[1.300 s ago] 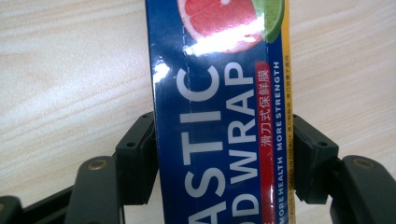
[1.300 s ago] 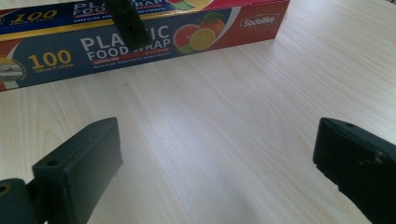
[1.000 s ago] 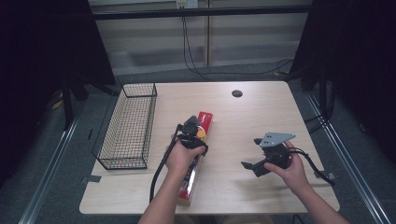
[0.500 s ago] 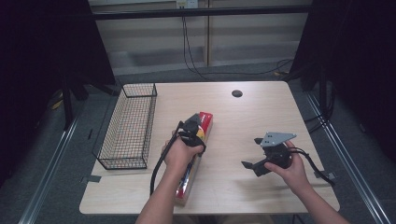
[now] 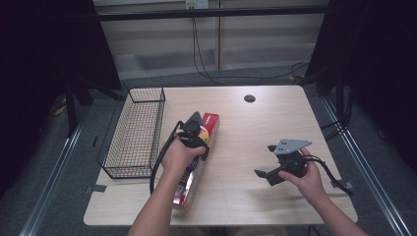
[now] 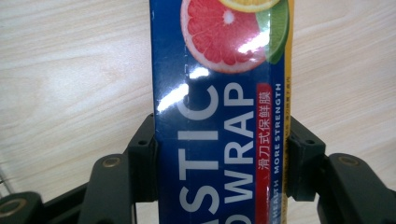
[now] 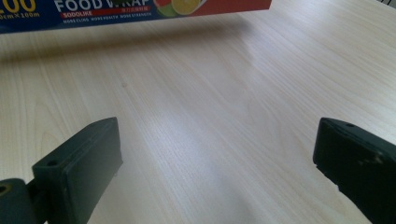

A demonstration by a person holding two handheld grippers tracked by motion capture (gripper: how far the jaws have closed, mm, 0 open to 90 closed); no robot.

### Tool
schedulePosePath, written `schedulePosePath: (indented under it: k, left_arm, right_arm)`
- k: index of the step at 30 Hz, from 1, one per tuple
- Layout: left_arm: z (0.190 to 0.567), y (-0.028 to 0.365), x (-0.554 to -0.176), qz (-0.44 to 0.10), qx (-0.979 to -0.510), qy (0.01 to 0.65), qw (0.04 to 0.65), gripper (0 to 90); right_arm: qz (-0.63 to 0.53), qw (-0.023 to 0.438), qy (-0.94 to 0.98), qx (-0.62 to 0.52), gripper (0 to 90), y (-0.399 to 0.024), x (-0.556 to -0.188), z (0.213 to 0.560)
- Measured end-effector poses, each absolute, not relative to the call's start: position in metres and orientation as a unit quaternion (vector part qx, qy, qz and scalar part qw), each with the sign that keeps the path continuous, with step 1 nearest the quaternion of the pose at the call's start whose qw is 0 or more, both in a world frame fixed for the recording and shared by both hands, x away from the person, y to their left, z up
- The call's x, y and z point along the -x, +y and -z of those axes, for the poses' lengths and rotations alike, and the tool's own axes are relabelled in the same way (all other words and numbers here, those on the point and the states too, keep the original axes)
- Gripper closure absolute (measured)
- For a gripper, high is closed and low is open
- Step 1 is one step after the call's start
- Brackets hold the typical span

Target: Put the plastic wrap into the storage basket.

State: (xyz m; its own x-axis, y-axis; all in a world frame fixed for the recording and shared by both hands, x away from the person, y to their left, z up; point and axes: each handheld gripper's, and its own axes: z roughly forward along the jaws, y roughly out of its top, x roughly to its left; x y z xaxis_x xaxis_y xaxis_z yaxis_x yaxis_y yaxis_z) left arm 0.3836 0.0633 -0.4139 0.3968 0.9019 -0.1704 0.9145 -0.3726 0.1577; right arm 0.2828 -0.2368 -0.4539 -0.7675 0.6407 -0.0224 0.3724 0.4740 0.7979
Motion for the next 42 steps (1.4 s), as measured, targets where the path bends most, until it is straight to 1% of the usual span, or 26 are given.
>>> schedulePosePath:
  k: [14,26,36,42]
  left_arm:
    - [0.394,0.075,-0.386,0.029,-0.830,0.542,0.126,42.7]
    - [0.381,0.088,-0.388,0.032,-0.822,0.553,0.135,42.7]
    - [0.369,0.099,-0.389,0.032,-0.825,0.550,0.127,42.6]
    - [0.362,0.104,-0.390,0.033,-0.820,0.557,0.132,42.5]
  right_arm:
    - [-0.416,0.161,0.843,-0.300,0.8,-0.237,-0.283,0.454]
    - [-0.416,0.161,0.843,-0.299,0.8,-0.237,-0.283,0.454]
    - [-0.417,0.161,0.843,-0.300,0.8,-0.237,-0.283,0.454]
    - [-0.416,0.161,0.843,-0.302,0.8,-0.237,-0.283,0.454]
